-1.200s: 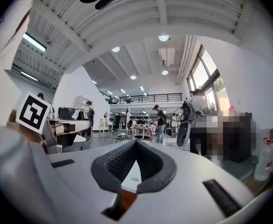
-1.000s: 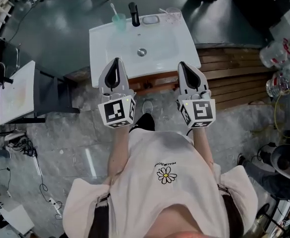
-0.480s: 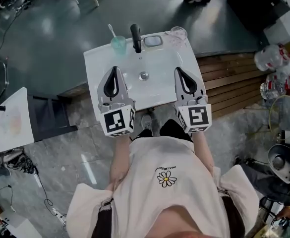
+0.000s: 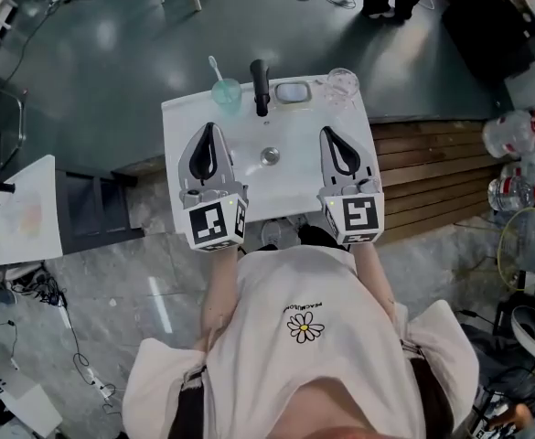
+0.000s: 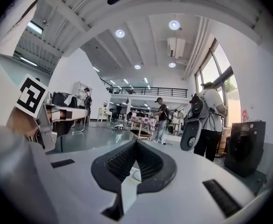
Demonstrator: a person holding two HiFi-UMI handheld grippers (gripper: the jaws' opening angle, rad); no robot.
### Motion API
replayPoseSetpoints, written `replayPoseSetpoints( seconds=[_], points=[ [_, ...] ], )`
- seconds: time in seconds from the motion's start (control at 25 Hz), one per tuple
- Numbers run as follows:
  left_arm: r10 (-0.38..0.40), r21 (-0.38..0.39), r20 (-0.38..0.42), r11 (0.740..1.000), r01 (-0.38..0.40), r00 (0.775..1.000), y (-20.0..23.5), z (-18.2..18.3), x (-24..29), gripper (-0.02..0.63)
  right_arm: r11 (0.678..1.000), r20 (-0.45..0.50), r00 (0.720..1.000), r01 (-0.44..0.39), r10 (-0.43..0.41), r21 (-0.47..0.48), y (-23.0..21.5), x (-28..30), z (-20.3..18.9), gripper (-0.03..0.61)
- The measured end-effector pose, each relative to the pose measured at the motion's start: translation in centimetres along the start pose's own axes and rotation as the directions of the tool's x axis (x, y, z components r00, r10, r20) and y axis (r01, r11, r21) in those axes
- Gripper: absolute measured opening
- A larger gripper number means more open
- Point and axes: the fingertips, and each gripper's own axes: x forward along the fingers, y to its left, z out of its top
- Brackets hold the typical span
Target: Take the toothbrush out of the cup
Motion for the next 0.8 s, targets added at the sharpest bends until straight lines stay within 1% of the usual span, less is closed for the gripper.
replayPoseSetpoints(
  seconds=[0.2, 0.4, 0.6, 0.64, 0.72, 0.8],
  points=[
    [-0.007, 0.023, 0.009, 1.0, 0.007, 1.0, -1.0, 0.3, 1.8, 0.006, 1.0, 0.002, 1.0, -0.006, 0.006, -0.003, -1.3, 1.1, -0.4, 0.0],
    [-0.012, 0.025, 0.018, 1.0, 0.012, 1.0, -1.4, 0.4, 2.9, 0.006, 1.0, -0.01, 1.0, 0.002, -0.002, 0.003, -2.7, 1.9, -1.0, 0.0],
    [-0.01, 0.025, 0.013, 1.0, 0.01, 1.0, -1.8, 0.2, 3.5, 0.006, 1.0, -0.031, 0.999, -0.015, 0.015, 0.017, -3.6, 2.4, -1.9, 0.001],
    [-0.009, 0.026, 0.013, 1.0, 0.008, 1.0, -1.9, 0.2, 3.6, 0.006, 1.0, -0.041, 0.999, -0.024, 0.025, 0.009, -3.8, 2.7, -2.1, 0.002],
    [-0.005, 0.027, 0.011, 1.0, 0.004, 1.0, -1.9, 0.1, 3.7, 0.006, 0.998, -0.071, 0.996, -0.056, 0.053, -0.041, -3.8, 3.3, -2.4, 0.011],
    [0.0, 0.027, 0.008, 1.0, 0.0, 1.0, -2.0, 0.1, 3.7, 0.006, 0.991, -0.102, 0.992, -0.079, 0.068, -0.11, -4.1, 4.1, -2.7, 0.057]
  ],
)
